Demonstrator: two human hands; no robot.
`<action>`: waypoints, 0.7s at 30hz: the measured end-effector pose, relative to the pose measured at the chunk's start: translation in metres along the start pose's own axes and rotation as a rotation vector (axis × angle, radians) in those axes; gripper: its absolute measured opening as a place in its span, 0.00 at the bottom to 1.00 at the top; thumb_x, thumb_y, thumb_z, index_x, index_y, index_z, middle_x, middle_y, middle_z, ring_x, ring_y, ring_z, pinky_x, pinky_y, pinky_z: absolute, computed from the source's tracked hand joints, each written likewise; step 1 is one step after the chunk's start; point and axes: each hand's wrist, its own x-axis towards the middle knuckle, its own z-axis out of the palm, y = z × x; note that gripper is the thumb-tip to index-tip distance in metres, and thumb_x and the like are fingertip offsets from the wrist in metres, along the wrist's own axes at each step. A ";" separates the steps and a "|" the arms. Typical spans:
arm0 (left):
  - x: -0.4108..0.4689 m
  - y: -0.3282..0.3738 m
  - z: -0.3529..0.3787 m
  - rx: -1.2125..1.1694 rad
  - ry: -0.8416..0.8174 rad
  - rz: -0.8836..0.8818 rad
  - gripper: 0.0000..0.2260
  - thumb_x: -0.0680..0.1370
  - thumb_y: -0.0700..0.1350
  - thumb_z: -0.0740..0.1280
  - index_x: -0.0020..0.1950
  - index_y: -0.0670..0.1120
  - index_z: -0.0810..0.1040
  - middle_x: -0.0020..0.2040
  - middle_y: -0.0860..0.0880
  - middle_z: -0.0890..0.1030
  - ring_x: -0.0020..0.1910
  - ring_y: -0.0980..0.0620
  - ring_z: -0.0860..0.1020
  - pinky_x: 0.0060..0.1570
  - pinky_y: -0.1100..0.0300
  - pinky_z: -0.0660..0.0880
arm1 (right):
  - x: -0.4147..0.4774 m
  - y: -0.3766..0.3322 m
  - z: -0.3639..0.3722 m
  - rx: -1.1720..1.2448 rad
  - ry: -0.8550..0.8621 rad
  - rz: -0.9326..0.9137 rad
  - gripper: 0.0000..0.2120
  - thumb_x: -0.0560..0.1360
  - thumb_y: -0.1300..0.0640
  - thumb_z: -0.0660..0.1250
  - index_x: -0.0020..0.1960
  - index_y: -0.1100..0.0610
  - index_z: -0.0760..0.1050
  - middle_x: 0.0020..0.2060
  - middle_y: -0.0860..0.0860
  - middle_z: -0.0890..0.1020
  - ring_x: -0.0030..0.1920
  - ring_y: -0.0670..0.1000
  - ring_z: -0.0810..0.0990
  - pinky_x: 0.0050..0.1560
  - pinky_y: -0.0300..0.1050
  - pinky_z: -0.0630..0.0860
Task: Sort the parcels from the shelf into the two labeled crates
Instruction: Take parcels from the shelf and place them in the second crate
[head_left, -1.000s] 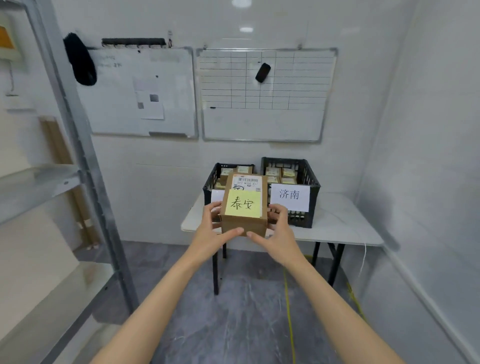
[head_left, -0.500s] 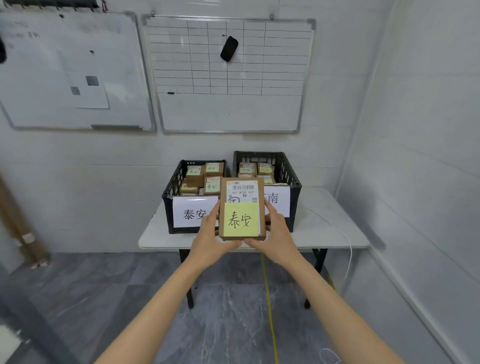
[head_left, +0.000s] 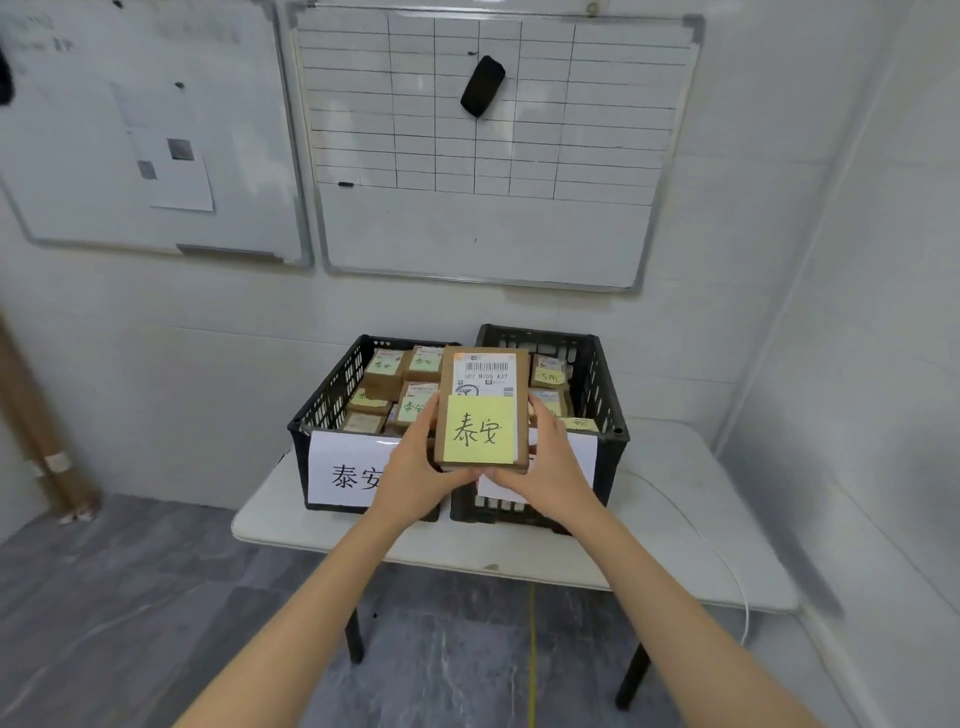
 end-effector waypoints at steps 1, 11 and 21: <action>0.007 -0.003 0.002 0.001 0.015 -0.005 0.42 0.66 0.55 0.79 0.68 0.72 0.54 0.57 0.75 0.71 0.55 0.79 0.69 0.46 0.82 0.66 | 0.010 0.004 0.001 0.007 -0.017 -0.003 0.53 0.66 0.47 0.80 0.79 0.47 0.50 0.73 0.51 0.62 0.71 0.50 0.64 0.71 0.53 0.67; 0.070 -0.075 -0.014 0.145 0.062 -0.038 0.45 0.68 0.52 0.78 0.78 0.60 0.55 0.70 0.55 0.71 0.65 0.53 0.73 0.59 0.48 0.76 | 0.107 0.036 0.054 0.044 -0.169 -0.017 0.50 0.66 0.48 0.79 0.78 0.45 0.52 0.72 0.49 0.66 0.72 0.49 0.62 0.68 0.50 0.65; 0.170 -0.180 -0.074 0.121 0.061 -0.147 0.42 0.69 0.45 0.78 0.74 0.67 0.58 0.68 0.56 0.74 0.63 0.58 0.75 0.57 0.52 0.78 | 0.232 0.047 0.129 0.035 -0.305 0.029 0.55 0.66 0.43 0.78 0.79 0.42 0.44 0.75 0.50 0.61 0.74 0.51 0.64 0.73 0.55 0.66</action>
